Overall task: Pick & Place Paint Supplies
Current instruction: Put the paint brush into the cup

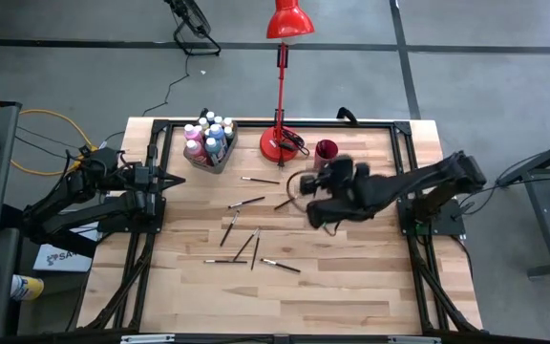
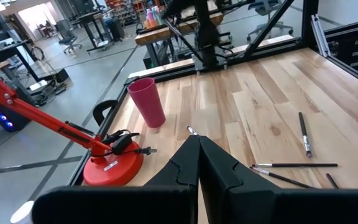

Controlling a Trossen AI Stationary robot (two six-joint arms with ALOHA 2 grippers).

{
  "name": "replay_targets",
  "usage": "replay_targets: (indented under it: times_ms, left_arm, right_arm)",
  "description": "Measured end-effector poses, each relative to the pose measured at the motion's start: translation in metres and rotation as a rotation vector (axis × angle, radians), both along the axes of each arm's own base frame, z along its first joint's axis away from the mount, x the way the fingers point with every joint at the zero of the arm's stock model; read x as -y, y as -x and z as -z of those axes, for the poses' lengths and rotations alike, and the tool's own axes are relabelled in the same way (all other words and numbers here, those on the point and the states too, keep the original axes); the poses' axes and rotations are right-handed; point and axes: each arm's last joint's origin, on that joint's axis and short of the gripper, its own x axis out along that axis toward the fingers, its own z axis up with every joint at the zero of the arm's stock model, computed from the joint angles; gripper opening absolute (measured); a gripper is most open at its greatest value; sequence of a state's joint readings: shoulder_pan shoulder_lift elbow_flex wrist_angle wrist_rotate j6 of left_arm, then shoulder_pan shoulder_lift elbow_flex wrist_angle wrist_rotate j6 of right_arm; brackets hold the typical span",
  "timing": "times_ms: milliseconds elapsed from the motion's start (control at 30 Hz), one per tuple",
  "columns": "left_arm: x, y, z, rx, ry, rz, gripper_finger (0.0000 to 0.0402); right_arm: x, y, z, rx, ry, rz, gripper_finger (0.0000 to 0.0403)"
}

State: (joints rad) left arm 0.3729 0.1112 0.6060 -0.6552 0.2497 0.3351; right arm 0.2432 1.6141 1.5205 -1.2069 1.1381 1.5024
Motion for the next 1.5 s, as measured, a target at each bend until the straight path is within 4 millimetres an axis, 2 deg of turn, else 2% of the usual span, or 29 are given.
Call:
replay_targets:
  times_ms: [267,433,533,633,733,900,1233,1500]
  left_arm:
    - [0.0,0.0,0.0,0.0,0.0,0.0,0.0]
    - [0.0,0.0,0.0,0.0,0.0,0.0,0.0]
    - [0.0,0.0,0.0,0.0,0.0,0.0,0.0]
    - [0.0,0.0,0.0,0.0,0.0,0.0,0.0]
    - [0.0,0.0,0.0,0.0,0.0,0.0,0.0]
    - [0.0,0.0,0.0,0.0,0.0,0.0,0.0]
    - [0.0,0.0,0.0,0.0,0.0,0.0,0.0]
    - [0.0,0.0,0.0,0.0,0.0,0.0,0.0]
  right_arm:
    - [0.043,0.033,-0.038,-0.127,0.131,0.037,0.0003]
    - [0.068,0.061,-0.044,-0.226,0.165,0.067,0.0003]
    - [0.079,0.067,-0.038,-0.276,0.127,0.012,0.0003]
    - [0.089,0.066,-0.031,-0.272,0.106,-0.086,0.0003]
    - [0.101,0.063,-0.023,-0.23,0.139,-0.142,0.0003]
    - [0.118,0.063,-0.004,-0.191,0.224,-0.134,0.0003]
    - [0.13,0.064,0.027,-0.075,0.339,-0.179,0.0003]
    - [0.142,0.067,0.05,-0.014,0.288,-0.19,0.0003]
